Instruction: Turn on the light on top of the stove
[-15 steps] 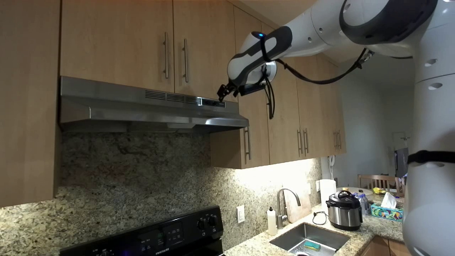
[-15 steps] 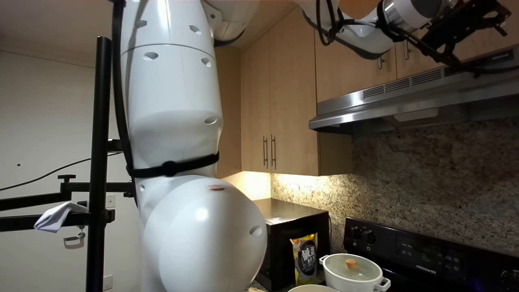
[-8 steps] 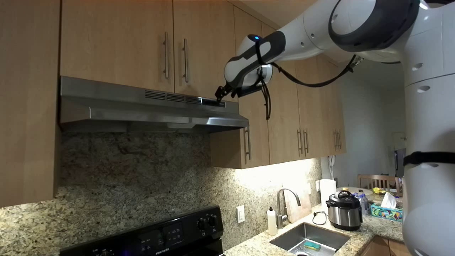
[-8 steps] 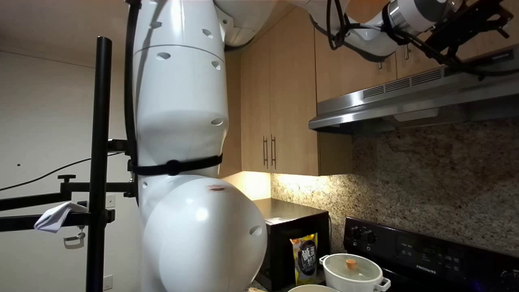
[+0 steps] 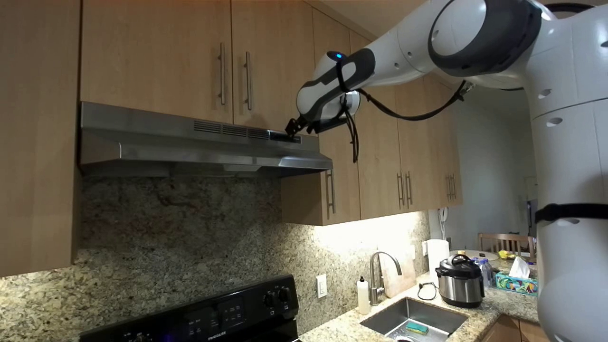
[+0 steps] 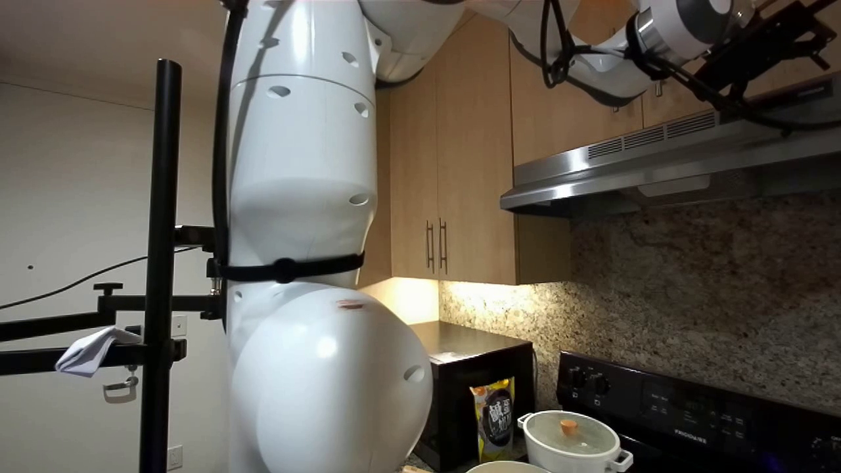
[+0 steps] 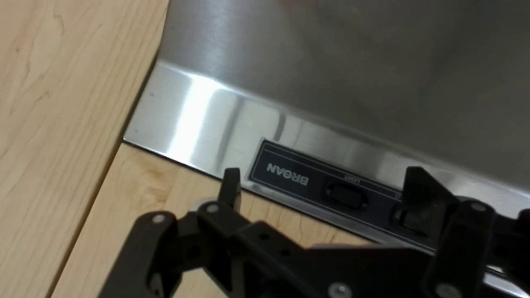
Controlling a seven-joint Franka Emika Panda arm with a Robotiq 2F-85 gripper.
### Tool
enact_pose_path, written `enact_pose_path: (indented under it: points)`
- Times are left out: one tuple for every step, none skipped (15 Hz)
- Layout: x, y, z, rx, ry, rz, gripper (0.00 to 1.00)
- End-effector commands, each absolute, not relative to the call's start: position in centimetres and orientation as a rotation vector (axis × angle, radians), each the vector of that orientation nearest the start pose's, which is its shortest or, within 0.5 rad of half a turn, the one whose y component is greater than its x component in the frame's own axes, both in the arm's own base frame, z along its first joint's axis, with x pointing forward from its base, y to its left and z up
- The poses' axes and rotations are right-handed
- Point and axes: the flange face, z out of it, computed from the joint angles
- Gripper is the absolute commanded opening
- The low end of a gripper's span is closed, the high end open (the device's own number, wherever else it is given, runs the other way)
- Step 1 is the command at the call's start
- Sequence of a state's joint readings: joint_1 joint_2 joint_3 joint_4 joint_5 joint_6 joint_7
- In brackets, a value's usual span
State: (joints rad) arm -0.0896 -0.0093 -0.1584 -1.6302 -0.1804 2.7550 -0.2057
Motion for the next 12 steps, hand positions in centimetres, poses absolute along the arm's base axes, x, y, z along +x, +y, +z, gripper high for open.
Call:
enact_pose_path:
  points:
    - [59.1, -14.7, 74.8, -3.029, -0.135, -1.805, 1.0]
    - [59.2, -14.8, 74.8, -3.027, -0.13, -1.806, 1.0]
    - [59.3, -14.9, 74.8, -3.024, -0.126, -1.807, 1.0]
    - [59.4, -15.0, 74.9, -3.017, -0.127, -1.806, 1.0]
    - [59.4, -15.0, 75.0, -3.007, -0.123, -1.807, 1.0]
    - [59.4, -14.9, 75.2, -2.996, -0.12, -1.816, 1.0]
    - [59.5, -15.0, 75.4, -2.99, -0.112, -1.818, 1.0]
    - [59.5, -15.2, 75.6, -2.987, -0.102, -1.821, 1.0]
    - [59.5, -15.3, 75.7, -2.985, -0.095, -1.82, 1.0]
    - [59.5, -15.5, 75.8, -2.986, -0.091, -1.817, 1.0]
    - [59.4, -15.7, 75.9, -2.988, -0.084, -1.816, 1.0]
    - [59.3, -15.9, 75.9, -2.991, -0.078, -1.813, 1.0]
